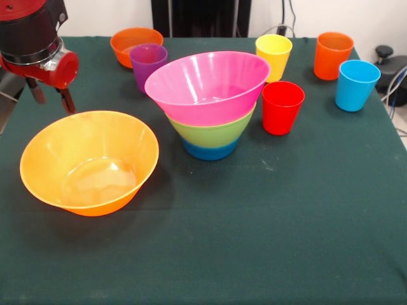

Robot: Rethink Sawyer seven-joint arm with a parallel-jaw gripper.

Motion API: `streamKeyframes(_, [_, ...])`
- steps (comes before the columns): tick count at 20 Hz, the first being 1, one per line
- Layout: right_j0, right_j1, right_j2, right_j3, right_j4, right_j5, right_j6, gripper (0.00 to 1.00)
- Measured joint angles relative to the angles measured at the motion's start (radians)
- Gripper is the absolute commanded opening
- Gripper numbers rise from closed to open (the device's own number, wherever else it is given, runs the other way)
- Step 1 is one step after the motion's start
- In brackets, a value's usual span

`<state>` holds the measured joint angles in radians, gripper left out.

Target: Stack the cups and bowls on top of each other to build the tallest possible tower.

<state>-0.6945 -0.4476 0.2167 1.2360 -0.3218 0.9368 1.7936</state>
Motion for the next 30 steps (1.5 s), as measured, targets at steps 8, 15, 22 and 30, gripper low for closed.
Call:
streamKeyframes(8, [0.0, 0.0, 0.0, 0.0, -0.001, 0.0, 0.0, 1.0])
streamKeyframes(15, [-0.002, 0.0, 0.001, 0.0, -0.002, 0.0, 0.0, 1.0])
streamKeyframes(22, [-0.008, -0.001, 0.002, 0.009, -0.002, 0.0, 0.0, 1.0])
streamKeyframes(30, [-0.024, -0.005, 0.002, 0.039, -0.002, 0.0, 0.0, 1.0])
